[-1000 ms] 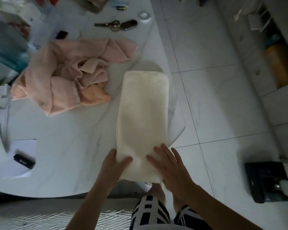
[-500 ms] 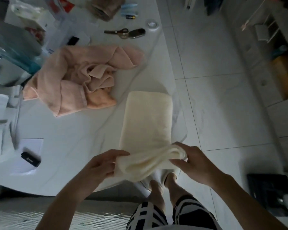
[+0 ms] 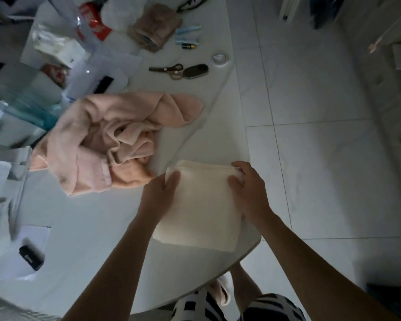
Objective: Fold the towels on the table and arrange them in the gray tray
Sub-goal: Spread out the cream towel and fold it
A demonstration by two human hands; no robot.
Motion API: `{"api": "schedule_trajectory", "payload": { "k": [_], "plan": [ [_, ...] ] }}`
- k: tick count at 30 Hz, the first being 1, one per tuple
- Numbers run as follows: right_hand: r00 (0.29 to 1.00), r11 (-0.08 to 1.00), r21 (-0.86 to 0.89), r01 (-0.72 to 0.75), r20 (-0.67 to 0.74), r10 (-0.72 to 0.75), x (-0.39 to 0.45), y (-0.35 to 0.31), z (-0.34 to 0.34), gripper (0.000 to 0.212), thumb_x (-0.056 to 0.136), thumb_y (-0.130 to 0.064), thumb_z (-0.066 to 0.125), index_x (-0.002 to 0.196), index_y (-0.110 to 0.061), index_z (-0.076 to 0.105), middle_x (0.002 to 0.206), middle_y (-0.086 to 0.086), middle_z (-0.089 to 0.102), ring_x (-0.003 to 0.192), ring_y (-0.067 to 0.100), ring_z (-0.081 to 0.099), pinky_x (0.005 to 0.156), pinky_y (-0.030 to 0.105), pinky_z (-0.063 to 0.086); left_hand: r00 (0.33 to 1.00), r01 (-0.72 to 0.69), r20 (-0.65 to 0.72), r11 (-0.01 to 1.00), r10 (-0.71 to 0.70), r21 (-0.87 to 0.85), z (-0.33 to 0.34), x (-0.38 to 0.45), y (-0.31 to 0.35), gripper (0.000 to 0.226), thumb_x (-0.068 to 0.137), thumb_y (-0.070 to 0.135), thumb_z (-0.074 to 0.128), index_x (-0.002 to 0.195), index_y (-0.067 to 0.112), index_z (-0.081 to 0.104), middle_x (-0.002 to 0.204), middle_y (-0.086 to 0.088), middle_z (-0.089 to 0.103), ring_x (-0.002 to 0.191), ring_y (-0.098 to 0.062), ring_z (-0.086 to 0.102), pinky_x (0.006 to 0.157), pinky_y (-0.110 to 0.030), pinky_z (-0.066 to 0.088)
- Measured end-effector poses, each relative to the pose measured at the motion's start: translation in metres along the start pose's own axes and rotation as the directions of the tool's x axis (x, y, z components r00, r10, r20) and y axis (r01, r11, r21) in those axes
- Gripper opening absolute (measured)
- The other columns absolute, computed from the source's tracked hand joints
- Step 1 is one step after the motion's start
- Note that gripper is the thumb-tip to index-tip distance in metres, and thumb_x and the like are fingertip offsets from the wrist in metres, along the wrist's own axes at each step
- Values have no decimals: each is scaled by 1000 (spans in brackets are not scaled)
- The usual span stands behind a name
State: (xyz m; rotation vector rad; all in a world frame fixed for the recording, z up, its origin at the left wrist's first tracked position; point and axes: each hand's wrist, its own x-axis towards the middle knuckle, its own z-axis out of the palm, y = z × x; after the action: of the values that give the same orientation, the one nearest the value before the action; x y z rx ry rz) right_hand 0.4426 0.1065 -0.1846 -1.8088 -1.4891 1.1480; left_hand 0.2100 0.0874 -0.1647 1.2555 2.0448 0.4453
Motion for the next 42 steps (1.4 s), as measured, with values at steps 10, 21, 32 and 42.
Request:
{"api": "schedule_trajectory", "payload": {
  "k": [10, 21, 32, 42],
  "plan": [
    [993, 980, -170, 108, 60, -99, -4, 10, -13, 47, 83, -42, 68, 127, -34, 53, 128, -9, 41, 95, 11, 59, 82, 34, 53, 923, -325, 237, 944, 304, 55, -8, 36, -6, 51, 83, 31, 78, 131, 33, 62, 125, 12, 48, 116, -10, 51, 102, -20, 36],
    [976, 882, -419, 214, 126, -177, 3, -18, -16, 11, 96, -26, 57, 101, -19, 65, 94, -3, 66, 81, 21, 64, 75, 34, 49, 709, -596, 474, 803, 523, 6, -28, 55, 21, 22, 85, 42, 69, 104, 32, 67, 113, 15, 68, 103, 3, 59, 88, -16, 43],
    [951, 970, -243, -25, -305, -52, 12, -28, 2, 11, 92, -26, 57, 88, -25, 67, 79, -10, 68, 69, 11, 63, 64, 30, 53, 806, -587, 219, 791, 550, 175, -4, 75, 33, 18, 94, 35, 51, 96, 22, 64, 92, 2, 74, 86, -24, 67, 72, -29, 41],
    [959, 866, -480, -139, -283, -3, -1, -35, 25, 48, 98, -23, 45, 146, -12, 42, 155, 11, 36, 144, 33, 32, 117, 46, 29, 846, -531, 92, 814, 526, 235, 11, 60, 24, 29, 91, 18, 62, 119, 11, 64, 133, -14, 55, 122, -37, 50, 103, -44, 41]
  ]
}}
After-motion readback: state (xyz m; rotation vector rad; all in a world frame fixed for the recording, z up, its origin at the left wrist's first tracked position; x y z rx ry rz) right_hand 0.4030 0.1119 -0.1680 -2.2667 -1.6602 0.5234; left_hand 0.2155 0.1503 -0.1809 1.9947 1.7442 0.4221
